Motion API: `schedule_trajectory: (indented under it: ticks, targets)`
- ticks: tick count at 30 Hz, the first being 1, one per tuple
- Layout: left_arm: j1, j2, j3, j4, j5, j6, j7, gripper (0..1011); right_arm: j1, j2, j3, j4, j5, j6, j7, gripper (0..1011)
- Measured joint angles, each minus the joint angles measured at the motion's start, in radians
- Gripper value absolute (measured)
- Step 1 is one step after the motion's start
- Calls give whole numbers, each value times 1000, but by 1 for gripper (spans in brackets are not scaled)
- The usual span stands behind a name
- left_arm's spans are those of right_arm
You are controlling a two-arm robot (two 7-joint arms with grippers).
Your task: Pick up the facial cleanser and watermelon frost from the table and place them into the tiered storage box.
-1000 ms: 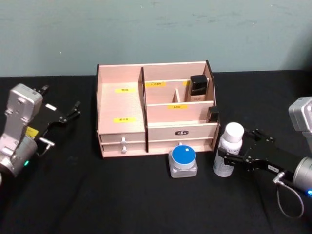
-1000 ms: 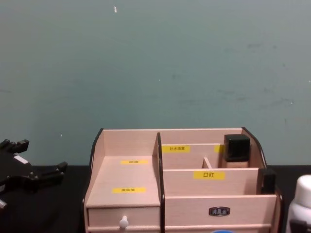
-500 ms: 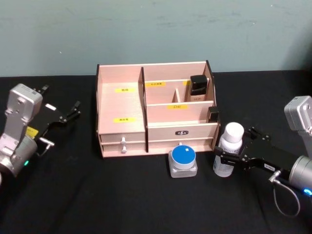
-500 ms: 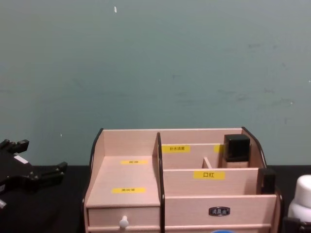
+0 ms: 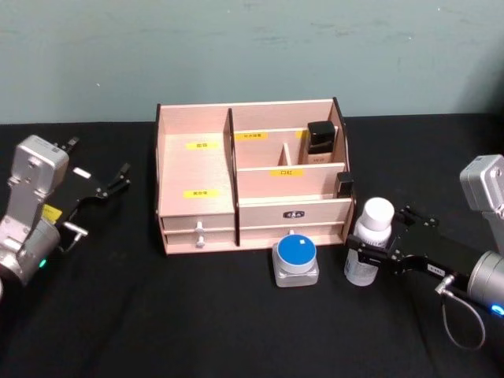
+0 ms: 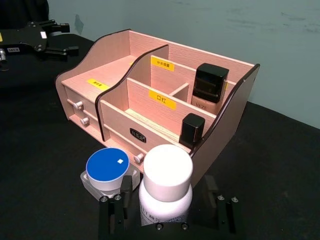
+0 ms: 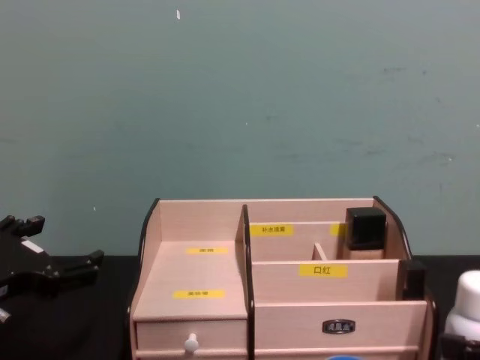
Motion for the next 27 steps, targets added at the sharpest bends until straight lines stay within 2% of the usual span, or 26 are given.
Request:
schedule_trajectory:
  ticks: [1,3,6,7,9,10,12,27]
  targets:
    - [0,0,0,0,0,0,0,1001,0,0,0,0,0,0,0,924]
    - [0,0,0,0,0,0,0,1001,0,0,0,0,0,0,0,841]
    - [0,0,0,0,0,0,0,1001,0,0,1,0,0,0,0,788]
    - [0,0,0,0,0,0,0,1001,-1,0,1,-1,0,0,0,732]
    - [0,0,0,0,0,0,0,1001,-1,0,1,-1,1,1,0,693]
    - [0,0,0,0,0,0,0,1001,-1,0,1,-1,1,1,-1,634]
    - [0,0,0,0,0,0,0,1001,-1,0,1,-1,1,1,-1,601]
    - [0,0,0,0,0,0,0,1001,-2,-2,9,-4,12,-10,7,601]
